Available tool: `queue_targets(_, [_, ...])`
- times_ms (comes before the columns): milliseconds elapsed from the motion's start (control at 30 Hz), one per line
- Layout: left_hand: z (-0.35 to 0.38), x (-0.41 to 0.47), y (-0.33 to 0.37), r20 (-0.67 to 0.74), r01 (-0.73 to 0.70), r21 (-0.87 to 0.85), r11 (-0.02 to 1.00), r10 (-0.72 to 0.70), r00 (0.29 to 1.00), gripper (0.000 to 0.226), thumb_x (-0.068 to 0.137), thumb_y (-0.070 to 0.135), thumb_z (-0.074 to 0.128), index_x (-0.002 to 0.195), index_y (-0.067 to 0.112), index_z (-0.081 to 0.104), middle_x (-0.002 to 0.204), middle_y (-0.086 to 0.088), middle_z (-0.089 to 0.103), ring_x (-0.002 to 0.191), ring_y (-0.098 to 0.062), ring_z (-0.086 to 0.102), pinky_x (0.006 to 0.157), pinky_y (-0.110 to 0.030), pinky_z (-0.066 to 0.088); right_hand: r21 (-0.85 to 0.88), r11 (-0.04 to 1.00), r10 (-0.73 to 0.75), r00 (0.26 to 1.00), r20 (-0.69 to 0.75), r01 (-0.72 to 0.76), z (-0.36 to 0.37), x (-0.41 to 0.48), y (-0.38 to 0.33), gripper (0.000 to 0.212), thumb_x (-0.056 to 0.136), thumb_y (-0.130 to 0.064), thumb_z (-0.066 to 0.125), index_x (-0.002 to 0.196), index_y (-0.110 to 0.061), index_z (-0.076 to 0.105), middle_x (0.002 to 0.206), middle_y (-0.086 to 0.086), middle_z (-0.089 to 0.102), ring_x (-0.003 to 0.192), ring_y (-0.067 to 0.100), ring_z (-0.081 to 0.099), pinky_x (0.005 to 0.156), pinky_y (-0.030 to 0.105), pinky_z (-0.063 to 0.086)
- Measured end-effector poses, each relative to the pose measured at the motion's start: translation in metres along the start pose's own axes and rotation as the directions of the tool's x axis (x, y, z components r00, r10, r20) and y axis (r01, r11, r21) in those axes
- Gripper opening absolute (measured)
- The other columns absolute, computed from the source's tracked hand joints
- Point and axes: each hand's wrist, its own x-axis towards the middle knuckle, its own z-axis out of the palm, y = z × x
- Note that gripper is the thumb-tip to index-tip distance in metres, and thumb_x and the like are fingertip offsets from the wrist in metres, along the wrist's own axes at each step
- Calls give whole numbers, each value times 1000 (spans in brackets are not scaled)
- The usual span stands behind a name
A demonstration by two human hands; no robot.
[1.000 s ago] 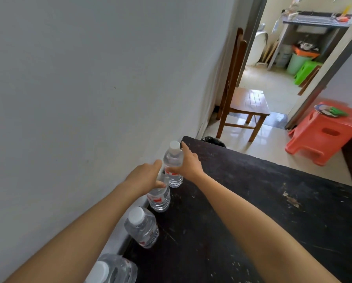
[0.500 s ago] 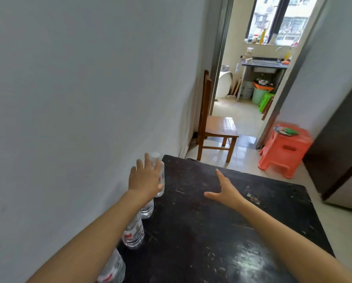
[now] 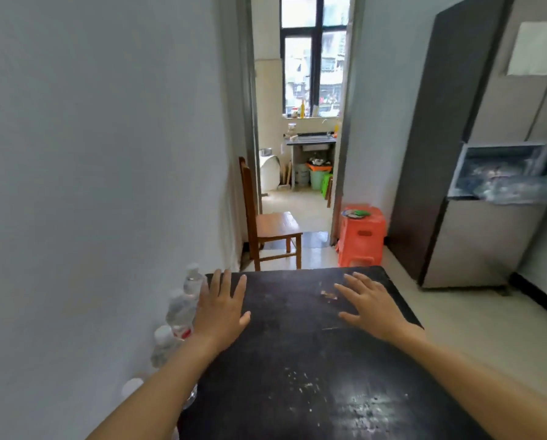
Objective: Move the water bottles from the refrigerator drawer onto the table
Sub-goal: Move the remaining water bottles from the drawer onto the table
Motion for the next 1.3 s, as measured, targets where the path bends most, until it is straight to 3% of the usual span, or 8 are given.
queue_targets(100, [-6, -27, 30, -35, -144, -122, 982, 141, 989, 68, 93, 46, 38, 148, 22, 5, 157, -9, -3, 144, -30, -7, 116, -45, -1, -89, 982, 170, 985, 3, -169, -28, -57, 7, 70, 38, -51, 88, 100, -22, 72, 102, 7, 71, 94, 27, 69, 67, 38, 57])
queue_targets(333, [-10, -97, 107, -72, -363, -223, 905, 356, 932, 65, 90, 45, 46, 145, 18, 22, 154, -12, 15, 143, -32, 8, 115, -45, 13, -205, 926, 320, 947, -18, -316, -87, -219, -24, 66, 48, -49, 85, 105, -20, 68, 109, 9, 68, 98, 27, 67, 68, 37, 55])
queue_targets(433, [-19, -116, 151, -181, -519, -248, 818, 487, 855, 59, 78, 41, 64, 127, 10, 52, 134, -20, 50, 127, -40, 43, 99, -53, 39, -207, 885, 409, 908, -85, -418, -121, -271, -27, 57, 59, -48, 76, 107, -20, 65, 110, 8, 67, 97, 27, 67, 69, 38, 55])
queue_targets(567, [-50, -153, 199, -249, -641, -242, 729, 592, 767, 56, 69, 47, 50, 109, 10, 64, 112, -17, 65, 105, -38, 62, 80, -49, 52, -292, 799, 516, 848, -119, -527, -160, -338, -20, 52, 64, -46, 66, 107, -17, 64, 111, 12, 66, 101, 31, 65, 71, 43, 55])
queue_targets(867, [-83, -226, 283, -300, -724, -482, 494, 683, 666, 63, 89, 49, 40, 140, 13, 32, 151, -9, 25, 142, -27, 12, 114, -41, 15, -395, 650, 615, 755, -229, -649, -203, -495, -12, 53, 60, -48, 78, 102, -18, 69, 109, 11, 67, 103, 29, 64, 76, 43, 55])
queue_targets(1000, [-99, -288, 340, -304, -730, -554, 401, 719, 625, 67, 85, 50, 37, 140, 11, 32, 149, -9, 28, 141, -27, 14, 113, -40, 17, -435, 578, 659, 709, -250, -690, -233, -581, -11, 51, 72, -52, 46, 102, -19, 70, 111, 9, 67, 110, 26, 55, 77, 41, 54])
queue_targets(1167, [-113, -383, 410, -321, -724, -607, 328, 732, 601, 59, 91, 39, 47, 141, 13, 29, 149, -6, 28, 141, -24, 13, 113, -39, 17, -409, 544, 724, 656, -212, -732, -272, -689, -7, 50, 77, -50, 49, 109, -15, 66, 117, 14, 63, 109, 34, 60, 82, 47, 51])
queue_targets(1300, [-113, -451, 449, -299, -732, -601, 321, 759, 578, 78, 78, 62, 26, 140, 14, 32, 148, -6, 30, 140, -25, 16, 113, -38, 18, -436, 530, 750, 642, -158, -727, -291, -757, 1, 56, 77, -53, 37, 108, -16, 67, 114, 14, 64, 105, 34, 62, 77, 46, 53])
